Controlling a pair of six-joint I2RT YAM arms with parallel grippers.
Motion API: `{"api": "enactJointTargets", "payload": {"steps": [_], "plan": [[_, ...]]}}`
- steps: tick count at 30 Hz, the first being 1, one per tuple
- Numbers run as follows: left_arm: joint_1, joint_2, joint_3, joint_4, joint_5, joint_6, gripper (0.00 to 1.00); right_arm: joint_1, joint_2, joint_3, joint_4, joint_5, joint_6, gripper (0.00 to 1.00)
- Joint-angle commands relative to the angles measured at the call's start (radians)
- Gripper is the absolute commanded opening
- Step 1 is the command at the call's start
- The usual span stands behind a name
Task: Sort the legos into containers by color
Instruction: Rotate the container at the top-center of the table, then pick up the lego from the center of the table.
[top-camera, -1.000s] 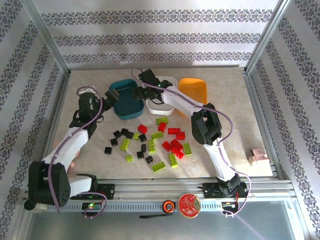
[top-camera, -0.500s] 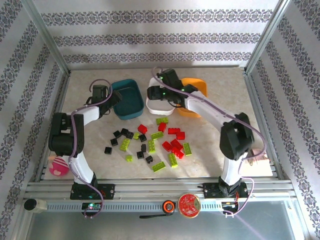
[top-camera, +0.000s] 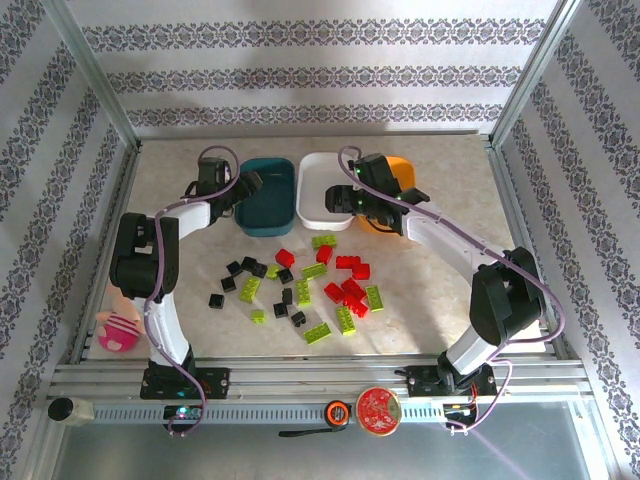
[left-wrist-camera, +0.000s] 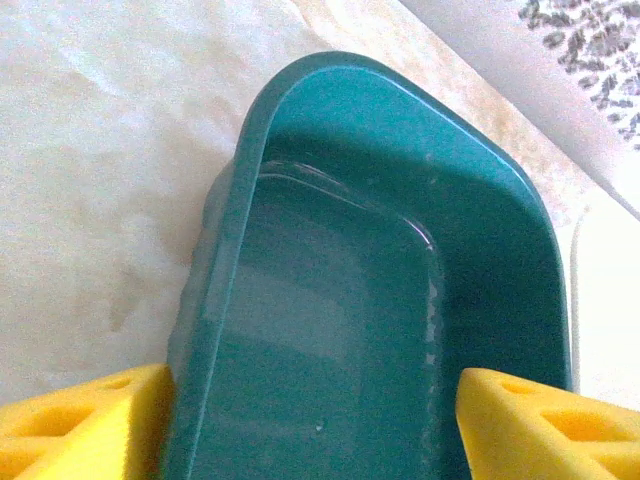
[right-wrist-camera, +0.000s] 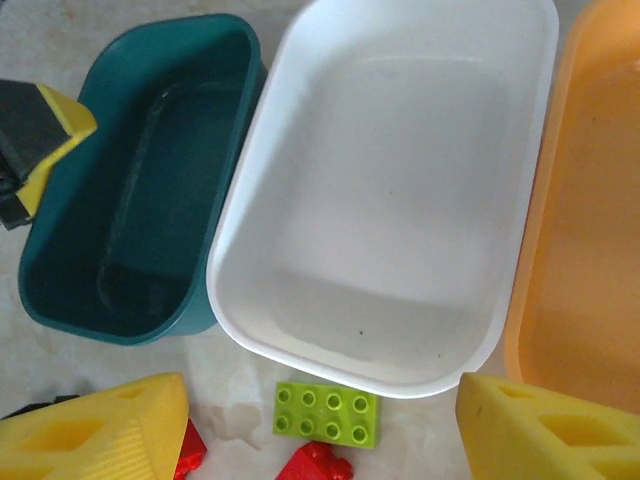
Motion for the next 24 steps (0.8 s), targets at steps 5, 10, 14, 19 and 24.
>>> {"api": "enactJointTargets", "payload": {"steps": [5, 10, 14, 19, 24], "plan": [[0.006, -0.212, -0.062, -0.025, -0.044, 0.064, 1.00, -0.013, -0.085, -0.038, 0.011, 0.000, 0.021, 0.75], [0.004, -0.440, -0.123, -0.120, -0.113, 0.074, 0.99, -0.008, -0.103, -0.068, -0.059, -0.007, 0.026, 0.74], [0.007, -0.625, -0.201, -0.172, -0.204, 0.023, 0.99, 0.003, -0.123, -0.106, -0.147, 0.012, 0.041, 0.74], [0.012, -0.814, -0.261, -0.213, -0.296, -0.045, 0.99, 0.043, -0.153, -0.169, -0.247, 0.038, 0.044, 0.73], [0.020, -0.868, -0.149, -0.444, -0.303, -0.076, 0.99, 0.084, -0.189, -0.249, -0.308, 0.040, 0.074, 0.73]]}}
